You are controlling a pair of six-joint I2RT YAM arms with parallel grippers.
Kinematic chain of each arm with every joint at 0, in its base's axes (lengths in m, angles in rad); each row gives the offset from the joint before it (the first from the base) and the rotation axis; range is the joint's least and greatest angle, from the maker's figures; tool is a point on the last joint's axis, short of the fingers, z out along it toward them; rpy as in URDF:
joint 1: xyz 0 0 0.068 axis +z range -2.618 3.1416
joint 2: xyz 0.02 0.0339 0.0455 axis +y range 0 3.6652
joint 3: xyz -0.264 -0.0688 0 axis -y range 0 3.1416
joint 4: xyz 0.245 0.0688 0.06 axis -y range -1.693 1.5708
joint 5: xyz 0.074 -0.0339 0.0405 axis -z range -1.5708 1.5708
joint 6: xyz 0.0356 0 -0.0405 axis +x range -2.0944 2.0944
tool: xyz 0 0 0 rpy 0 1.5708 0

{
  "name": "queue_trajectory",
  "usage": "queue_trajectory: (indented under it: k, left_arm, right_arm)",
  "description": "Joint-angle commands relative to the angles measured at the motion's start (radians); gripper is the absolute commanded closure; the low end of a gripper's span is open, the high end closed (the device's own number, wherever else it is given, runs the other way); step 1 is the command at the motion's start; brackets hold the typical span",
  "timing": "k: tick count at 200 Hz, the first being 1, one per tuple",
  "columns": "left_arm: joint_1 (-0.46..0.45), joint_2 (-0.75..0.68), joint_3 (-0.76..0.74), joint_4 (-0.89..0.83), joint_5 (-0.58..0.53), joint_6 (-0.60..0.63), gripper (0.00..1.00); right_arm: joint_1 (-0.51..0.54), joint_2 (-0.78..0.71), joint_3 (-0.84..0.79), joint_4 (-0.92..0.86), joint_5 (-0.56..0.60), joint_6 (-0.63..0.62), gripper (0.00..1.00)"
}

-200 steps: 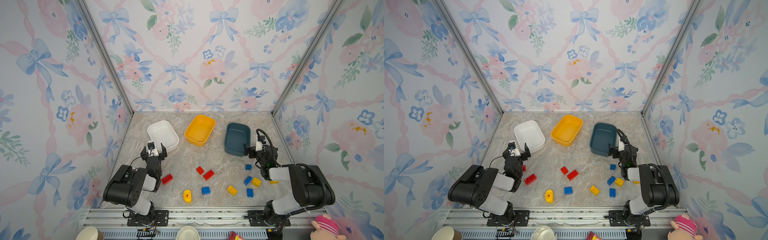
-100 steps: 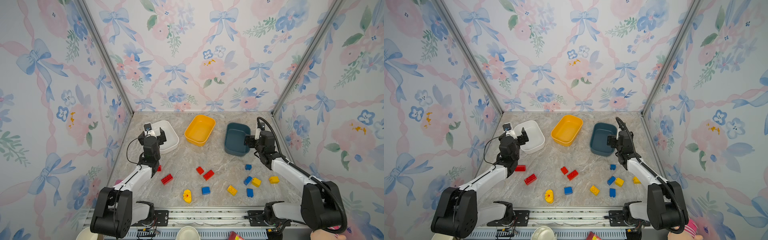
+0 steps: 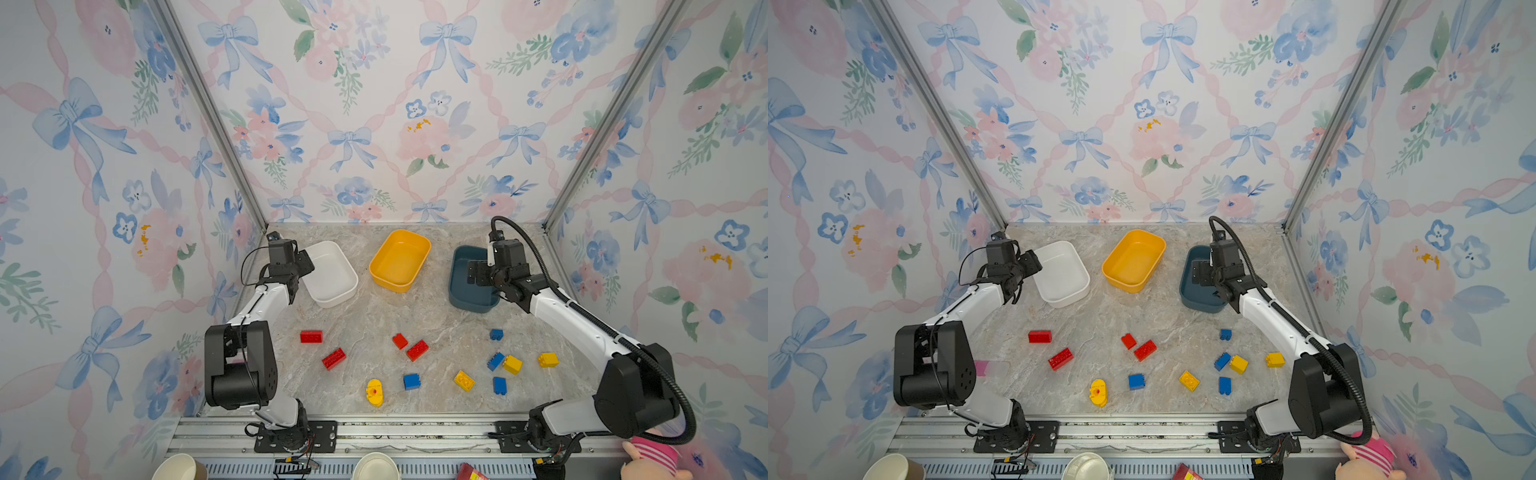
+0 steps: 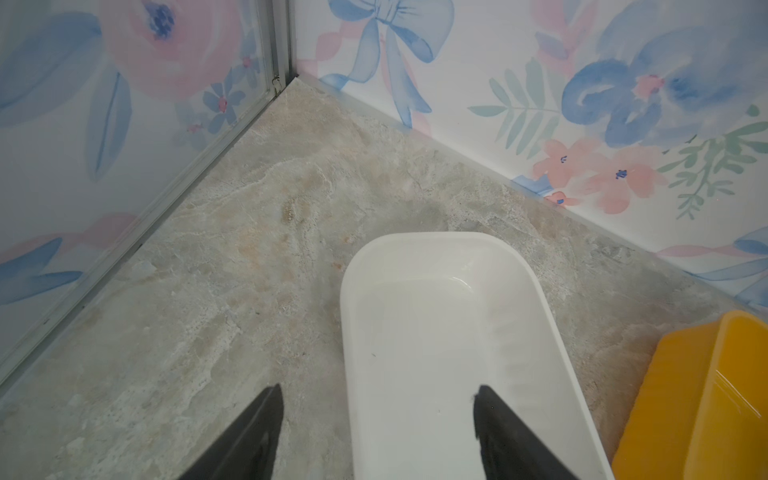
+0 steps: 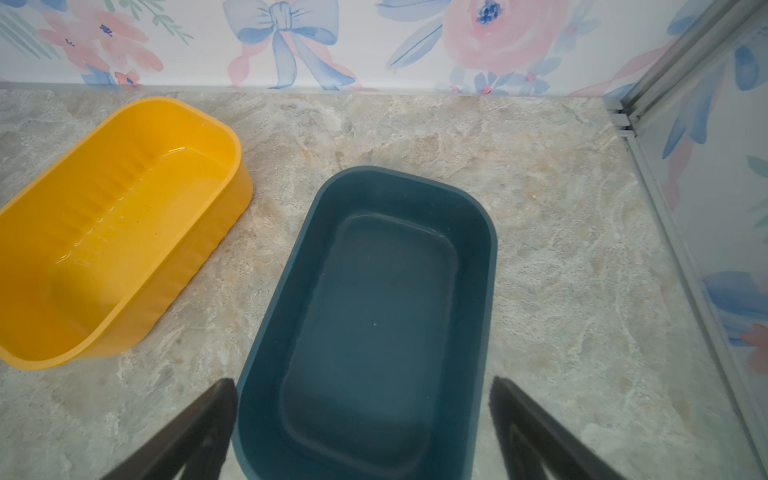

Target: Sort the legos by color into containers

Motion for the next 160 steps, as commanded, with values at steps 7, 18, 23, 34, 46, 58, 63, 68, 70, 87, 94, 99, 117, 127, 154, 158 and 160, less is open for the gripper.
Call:
queue_trajectory:
  k: [7, 18, 23, 34, 46, 58, 63, 68, 70, 87, 94, 99, 117, 127, 154, 158, 160]
  left_arm:
    - [0.009, 0.076, 0.062, -0.145, 0.057, -0.016, 0.31]
    - [0.011, 0.098, 0.071, -0.154, 0.058, -0.016, 0.34]
    - [0.011, 0.106, 0.072, -0.155, 0.058, -0.018, 0.35]
    - [0.01, 0.121, 0.074, -0.156, 0.059, -0.024, 0.39]
    - [0.011, 0.135, 0.076, -0.156, 0.056, -0.031, 0.41]
    - [0.012, 0.147, 0.079, -0.156, 0.055, -0.035, 0.42]
    - [0.011, 0.153, 0.079, -0.156, 0.054, -0.036, 0.42]
    - [0.012, 0.158, 0.081, -0.156, 0.054, -0.036, 0.43]
    - [0.011, 0.16, 0.081, -0.156, 0.056, -0.036, 0.44]
    - [0.012, 0.177, 0.085, -0.156, 0.06, -0.038, 0.47]
    - [0.012, 0.184, 0.087, -0.156, 0.066, -0.04, 0.49]
    - [0.01, 0.19, 0.088, -0.156, 0.07, -0.04, 0.5]
    - [0.008, 0.203, 0.087, -0.155, 0.078, -0.04, 0.57]
    - [0.007, 0.206, 0.087, -0.156, 0.08, -0.039, 0.61]
    - [-0.002, 0.21, 0.091, -0.156, 0.08, -0.024, 0.7]
    - [-0.004, 0.211, 0.093, -0.156, 0.081, -0.021, 0.71]
    - [-0.005, 0.212, 0.095, -0.156, 0.081, -0.02, 0.72]
  right_arm:
    - [0.027, 0.034, 0.063, -0.098, -0.035, 0.021, 0.03]
    - [0.033, 0.042, 0.073, -0.105, -0.042, 0.022, 0.03]
    - [0.035, 0.046, 0.078, -0.108, -0.044, 0.024, 0.03]
    - [0.04, 0.052, 0.085, -0.113, -0.047, 0.024, 0.03]
    - [0.045, 0.056, 0.089, -0.114, -0.048, 0.024, 0.03]
    - [0.048, 0.061, 0.095, -0.118, -0.049, 0.024, 0.03]
    - [0.049, 0.063, 0.097, -0.119, -0.049, 0.026, 0.03]
    - [0.049, 0.064, 0.098, -0.119, -0.05, 0.025, 0.03]
    - [0.051, 0.065, 0.099, -0.12, -0.05, 0.025, 0.03]
    - [0.053, 0.072, 0.102, -0.12, -0.053, 0.027, 0.03]
    - [0.054, 0.075, 0.104, -0.121, -0.052, 0.028, 0.03]
    - [0.055, 0.078, 0.106, -0.121, -0.053, 0.029, 0.03]
    - [0.059, 0.087, 0.111, -0.123, -0.055, 0.031, 0.03]
    - [0.06, 0.092, 0.114, -0.123, -0.055, 0.031, 0.03]
    - [0.061, 0.101, 0.119, -0.127, -0.057, 0.03, 0.03]
    - [0.061, 0.103, 0.119, -0.129, -0.058, 0.031, 0.03]
    - [0.061, 0.103, 0.119, -0.129, -0.058, 0.031, 0.03]
